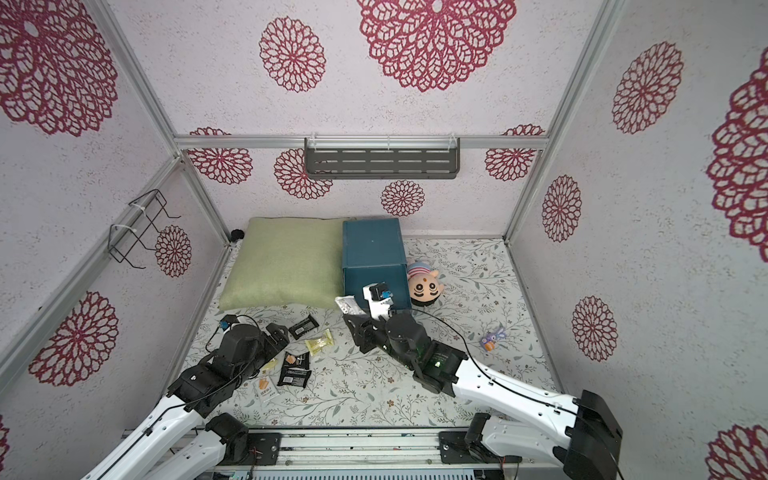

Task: Place the cookies into the drawer by color
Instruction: Place the cookie in the drawer.

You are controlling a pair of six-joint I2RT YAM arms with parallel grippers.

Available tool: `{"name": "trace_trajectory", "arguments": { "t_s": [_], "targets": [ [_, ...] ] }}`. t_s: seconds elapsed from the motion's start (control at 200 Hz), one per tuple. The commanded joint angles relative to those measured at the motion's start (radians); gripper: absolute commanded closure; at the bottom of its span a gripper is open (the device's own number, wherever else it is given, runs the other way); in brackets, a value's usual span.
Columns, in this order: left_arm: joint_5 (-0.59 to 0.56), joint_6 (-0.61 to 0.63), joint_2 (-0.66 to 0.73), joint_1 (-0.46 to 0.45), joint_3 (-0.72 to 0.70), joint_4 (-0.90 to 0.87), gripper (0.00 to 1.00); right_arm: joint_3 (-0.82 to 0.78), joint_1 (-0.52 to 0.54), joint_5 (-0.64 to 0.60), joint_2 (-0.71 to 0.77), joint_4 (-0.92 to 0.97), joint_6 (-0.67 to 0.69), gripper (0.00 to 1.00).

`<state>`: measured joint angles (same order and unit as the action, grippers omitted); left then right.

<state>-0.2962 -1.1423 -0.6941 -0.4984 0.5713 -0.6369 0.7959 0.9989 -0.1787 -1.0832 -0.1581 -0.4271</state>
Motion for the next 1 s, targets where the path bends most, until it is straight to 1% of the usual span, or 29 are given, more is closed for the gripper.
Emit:
{"name": "trace_trajectory", "arguments": {
  "t_s": [0.0,0.145,0.24,0.28,0.285,0.32,0.355,0.38,0.425,0.64,0.76,0.921,0.996],
  "targets": [
    [0.021,-0.016,0.001,0.008,-0.027,0.037,0.02,0.034,-0.063,-0.011,0.031,0.061,0.028,0.53],
    [0.04,-0.033,-0.007,0.008,-0.047,0.053,0.03,0.048,-0.139,-0.01,0.034,0.113,0.034,0.53],
    [0.058,-0.053,-0.012,0.009,-0.059,0.062,0.03,0.052,-0.174,-0.006,0.035,0.123,0.048,0.5],
    [0.064,-0.056,-0.016,0.008,-0.06,0.064,0.03,0.057,-0.186,-0.004,0.034,0.129,0.053,0.47],
    [0.064,-0.057,-0.015,0.008,-0.061,0.064,0.03,0.058,-0.188,-0.004,0.034,0.129,0.054,0.44],
    [0.074,-0.058,-0.019,0.008,-0.061,0.06,0.02,0.065,-0.199,0.0,0.032,0.137,0.059,0.4],
    [0.08,-0.06,-0.024,0.007,-0.062,0.052,0.03,0.073,-0.209,0.006,0.032,0.145,0.062,0.35],
    [0.083,-0.061,-0.026,0.007,-0.06,0.045,0.03,0.076,-0.215,0.012,0.031,0.148,0.065,0.33],
    [0.086,-0.063,-0.028,0.006,-0.061,0.033,0.02,0.084,-0.225,0.026,0.028,0.153,0.069,0.26],
    [0.061,-0.122,0.004,0.004,-0.068,-0.063,0.03,0.108,-0.238,0.093,0.04,0.182,0.083,0.24],
    [0.026,-0.167,0.025,0.004,-0.063,-0.157,0.03,0.104,-0.238,0.174,0.061,0.193,0.09,0.24],
    [-0.031,-0.255,0.064,0.004,-0.058,-0.31,0.03,0.051,-0.224,0.294,0.115,0.185,0.087,0.2],
    [-0.046,-0.302,0.08,0.003,-0.066,-0.365,0.03,0.019,-0.2,0.315,0.143,0.184,0.09,0.2]
  ]
}}
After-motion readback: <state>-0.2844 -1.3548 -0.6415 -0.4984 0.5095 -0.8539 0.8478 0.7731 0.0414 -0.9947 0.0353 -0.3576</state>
